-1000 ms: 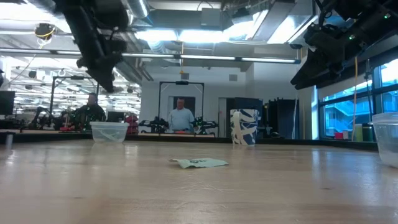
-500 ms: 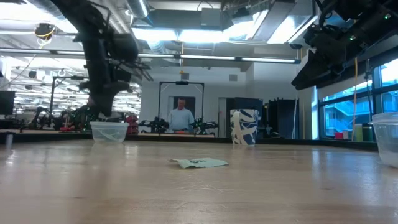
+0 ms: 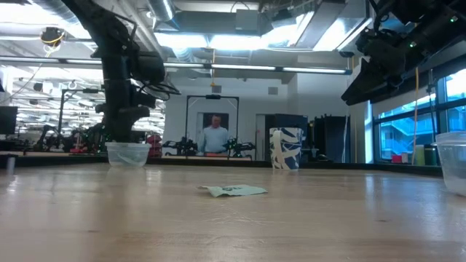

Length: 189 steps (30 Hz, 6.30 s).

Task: Pick and place items into bin
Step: Put the white stevia packet into the top transparent bin

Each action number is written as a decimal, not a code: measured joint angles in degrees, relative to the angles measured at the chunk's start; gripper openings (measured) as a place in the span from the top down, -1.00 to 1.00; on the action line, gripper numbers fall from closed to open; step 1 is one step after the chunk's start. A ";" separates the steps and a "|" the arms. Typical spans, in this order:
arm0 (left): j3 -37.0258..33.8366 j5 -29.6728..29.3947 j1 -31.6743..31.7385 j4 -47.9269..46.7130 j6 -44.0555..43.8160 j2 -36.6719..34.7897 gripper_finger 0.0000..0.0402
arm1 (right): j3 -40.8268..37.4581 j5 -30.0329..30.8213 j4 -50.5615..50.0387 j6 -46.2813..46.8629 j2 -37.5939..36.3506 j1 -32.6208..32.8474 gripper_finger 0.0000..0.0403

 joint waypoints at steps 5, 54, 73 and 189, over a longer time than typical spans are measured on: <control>0.00 -0.08 0.00 -0.04 0.02 -0.09 0.59 | 0.00 0.00 -0.09 0.00 0.00 -0.01 -0.23; 15.65 6.09 -60.55 25.60 40.71 21.61 0.35 | 0.00 -4.39 0.36 6.43 -0.02 0.00 -0.23; 15.61 -0.93 -65.88 30.61 47.41 26.77 0.35 | 0.01 -4.39 0.02 6.23 -0.02 0.00 -0.23; -25.36 2.79 1.37 26.54 4.06 -31.52 0.99 | 0.00 -4.44 -3.58 6.03 0.00 0.04 -0.23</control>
